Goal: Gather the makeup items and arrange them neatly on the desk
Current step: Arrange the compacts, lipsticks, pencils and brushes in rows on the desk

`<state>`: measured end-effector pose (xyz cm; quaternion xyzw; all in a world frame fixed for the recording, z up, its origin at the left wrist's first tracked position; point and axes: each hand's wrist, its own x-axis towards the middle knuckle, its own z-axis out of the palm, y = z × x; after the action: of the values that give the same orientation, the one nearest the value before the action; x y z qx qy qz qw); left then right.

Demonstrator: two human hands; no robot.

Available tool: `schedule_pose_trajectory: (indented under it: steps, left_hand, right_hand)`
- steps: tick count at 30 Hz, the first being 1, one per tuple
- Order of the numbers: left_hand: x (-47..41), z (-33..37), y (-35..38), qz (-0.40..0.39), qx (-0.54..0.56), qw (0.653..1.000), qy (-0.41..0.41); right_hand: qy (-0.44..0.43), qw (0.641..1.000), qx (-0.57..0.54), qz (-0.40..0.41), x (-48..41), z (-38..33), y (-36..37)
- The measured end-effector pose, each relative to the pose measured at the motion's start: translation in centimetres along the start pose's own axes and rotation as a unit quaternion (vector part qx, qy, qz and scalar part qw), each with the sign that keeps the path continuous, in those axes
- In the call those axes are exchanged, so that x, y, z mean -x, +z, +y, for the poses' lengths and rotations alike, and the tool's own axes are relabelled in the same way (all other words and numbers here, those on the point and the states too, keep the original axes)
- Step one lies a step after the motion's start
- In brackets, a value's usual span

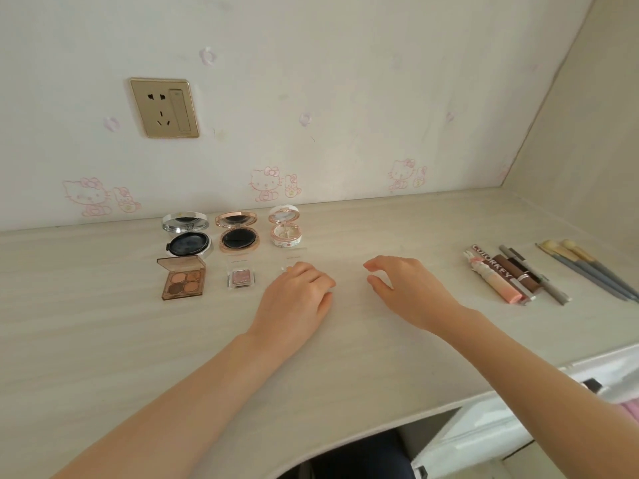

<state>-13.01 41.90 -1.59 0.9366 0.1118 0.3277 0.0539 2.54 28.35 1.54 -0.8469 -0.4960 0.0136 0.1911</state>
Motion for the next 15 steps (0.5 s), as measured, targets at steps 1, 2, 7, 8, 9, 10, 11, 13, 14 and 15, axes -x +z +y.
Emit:
schedule_pose_trajectory:
  steps: [1,2,7,8,9,10,11,13,14,15]
  left_hand:
    - [-0.3,0.7,0.3,-0.006,0.006,1.0,-0.002]
    - [-0.6,1.4,0.6,-0.011,0.014,1.0,-0.006]
    - [-2.4,5.2,2.5,-0.053,0.073,0.996,-0.014]
    - [-2.8,6.0,3.0,-0.067,0.084,0.994,-0.02]
    - [-3.3,6.6,3.5,-0.076,0.093,0.992,-0.024]
    - [-3.7,7.3,4.1,-0.082,0.102,0.991,-0.026]
    - [-4.2,7.9,4.6,-0.088,0.111,0.99,-0.028]
    - [-5.1,9.0,5.7,-0.1,0.128,0.986,-0.032]
    - [-5.6,9.4,6.3,-0.107,0.135,0.985,-0.034]
    - [-6.1,9.9,6.8,-0.114,0.141,0.983,-0.036]
  right_hand:
    - [0.008,1.0,0.008,0.005,0.8,0.7,-0.3]
    - [0.016,1.0,0.016,0.011,1.6,1.4,-0.7]
    - [0.051,0.997,0.036,0.049,5.2,4.9,-2.4]
    - [0.055,0.996,0.043,0.057,5.8,5.5,-2.8]
    - [0.064,0.995,0.048,0.066,6.4,6.1,-3.1]
    - [0.076,0.993,0.048,0.074,6.9,6.7,-3.5]
    - [0.088,0.992,0.048,0.083,7.4,7.3,-3.9]
    - [0.104,0.988,0.054,0.097,8.3,8.4,-4.7]
    - [0.11,0.987,0.057,0.103,8.7,8.9,-5.0]
    - [0.115,0.985,0.059,0.111,9.0,9.4,-5.3]
